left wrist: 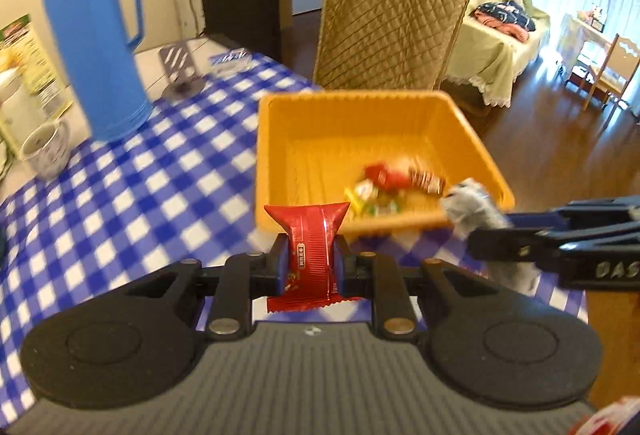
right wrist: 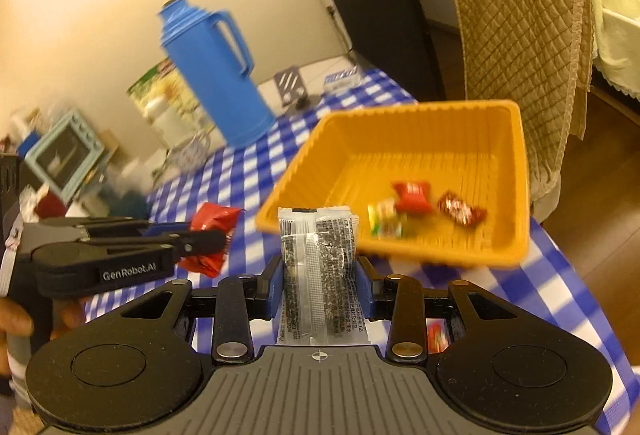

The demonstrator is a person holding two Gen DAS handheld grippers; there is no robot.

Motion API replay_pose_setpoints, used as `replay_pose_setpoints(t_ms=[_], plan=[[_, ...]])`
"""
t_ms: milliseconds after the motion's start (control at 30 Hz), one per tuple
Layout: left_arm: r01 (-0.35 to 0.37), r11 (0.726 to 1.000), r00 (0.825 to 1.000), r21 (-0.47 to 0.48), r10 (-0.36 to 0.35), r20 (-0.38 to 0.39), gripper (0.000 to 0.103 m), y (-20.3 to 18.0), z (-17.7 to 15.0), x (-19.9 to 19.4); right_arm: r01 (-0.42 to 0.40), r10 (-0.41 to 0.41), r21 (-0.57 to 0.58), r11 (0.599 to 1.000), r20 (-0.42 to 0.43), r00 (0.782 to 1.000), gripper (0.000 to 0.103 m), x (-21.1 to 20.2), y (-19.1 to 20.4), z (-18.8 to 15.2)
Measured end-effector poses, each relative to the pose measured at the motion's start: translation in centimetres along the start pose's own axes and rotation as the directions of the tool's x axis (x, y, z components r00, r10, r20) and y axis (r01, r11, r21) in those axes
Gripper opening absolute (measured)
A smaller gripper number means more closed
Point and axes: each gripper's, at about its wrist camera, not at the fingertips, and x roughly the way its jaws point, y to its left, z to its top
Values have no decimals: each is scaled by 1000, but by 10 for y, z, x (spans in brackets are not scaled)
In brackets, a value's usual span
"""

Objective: Organize snacks
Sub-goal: 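Carry both packets into the orange tray and open both grippers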

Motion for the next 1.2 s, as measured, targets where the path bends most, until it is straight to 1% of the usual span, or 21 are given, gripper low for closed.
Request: replay_pose_setpoints(t_ms=[100,233,467,567,667,900,1000,1200], plan=[[19,1000,1000,5,-19,-2,20,2,21,18,18,-19,27,999,19,1000,38,15,-5,20],[28,999,1000,29,-28,-9,20,4,43,44,18,-21,83,996,27,999,38,37,-17,43],[59,998,997,19,-58,-44,20,13,63,86,37,-42,166,985,22,999,38,76,-40,64],[64,998,996,6,-64,-62,20,18,69,104,55,-60,172,984,19,998,38,89,-44,68],[56,998,995,14,-55,-79,20,20,73,120,70,-73,186,980,13,997,38,100,-47,70],[49,999,993,22,-47,-107,20,22,76,147,93,-97,214,972,9,995,38,113,-57,72],[42,999,993,24,-39,-113,20,22,77,155,96,-101,227,969,9,995,38,116,-61,73],[50,998,993,29,-46,-107,21,22,77,160,104,-108,238,966,6,994,38,119,-64,73]])
